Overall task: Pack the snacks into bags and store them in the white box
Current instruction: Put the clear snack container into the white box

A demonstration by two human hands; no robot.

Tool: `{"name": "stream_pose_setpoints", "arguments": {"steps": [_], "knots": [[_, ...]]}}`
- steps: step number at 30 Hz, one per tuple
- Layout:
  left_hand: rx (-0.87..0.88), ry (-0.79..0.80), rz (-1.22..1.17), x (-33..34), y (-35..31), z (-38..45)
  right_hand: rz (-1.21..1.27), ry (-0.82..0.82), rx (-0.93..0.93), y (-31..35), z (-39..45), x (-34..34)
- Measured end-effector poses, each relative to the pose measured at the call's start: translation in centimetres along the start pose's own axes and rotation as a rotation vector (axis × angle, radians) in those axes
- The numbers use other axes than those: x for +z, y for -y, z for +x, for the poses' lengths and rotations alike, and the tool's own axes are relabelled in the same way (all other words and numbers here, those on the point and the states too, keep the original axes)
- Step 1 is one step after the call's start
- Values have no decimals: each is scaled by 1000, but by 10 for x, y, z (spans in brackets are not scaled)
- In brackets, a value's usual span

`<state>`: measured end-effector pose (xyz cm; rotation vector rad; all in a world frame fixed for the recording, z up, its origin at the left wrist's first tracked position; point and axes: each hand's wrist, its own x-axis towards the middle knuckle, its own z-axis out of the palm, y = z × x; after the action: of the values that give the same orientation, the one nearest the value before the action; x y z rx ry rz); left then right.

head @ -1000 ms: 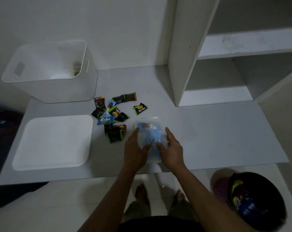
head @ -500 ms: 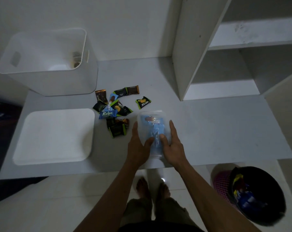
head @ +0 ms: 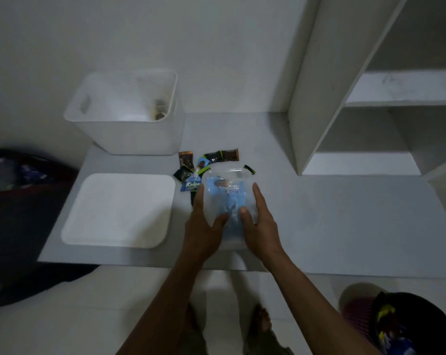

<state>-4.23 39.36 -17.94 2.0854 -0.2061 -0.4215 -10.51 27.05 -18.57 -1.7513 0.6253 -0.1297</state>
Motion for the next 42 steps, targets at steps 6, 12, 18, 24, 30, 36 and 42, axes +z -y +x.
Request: {"name": "stream_pose_setpoints", "arguments": {"steps": [6, 12, 18, 24, 30, 36, 42], "knots": [[50, -99, -131, -103, 6, 23, 38, 32, -113, 71, 15, 72], [106, -101, -211, -237, 30, 38, 97, 44, -244, 137, 10, 182], [129, -49, -253, -331, 36, 67, 119, 12, -254, 188, 21, 256], [171, -28, -283, -367, 8, 137, 61, -96, -275, 239, 76, 268], [190, -22, -193, -394, -26, 239, 108, -103, -301, 285, 165, 280], [115, 38, -91, -400, -31, 345, 140, -70, -202, 288, 268, 304], [-32, 157, -5, -374, 27, 406, 39, 80, -52, 240, 325, 328]]}}
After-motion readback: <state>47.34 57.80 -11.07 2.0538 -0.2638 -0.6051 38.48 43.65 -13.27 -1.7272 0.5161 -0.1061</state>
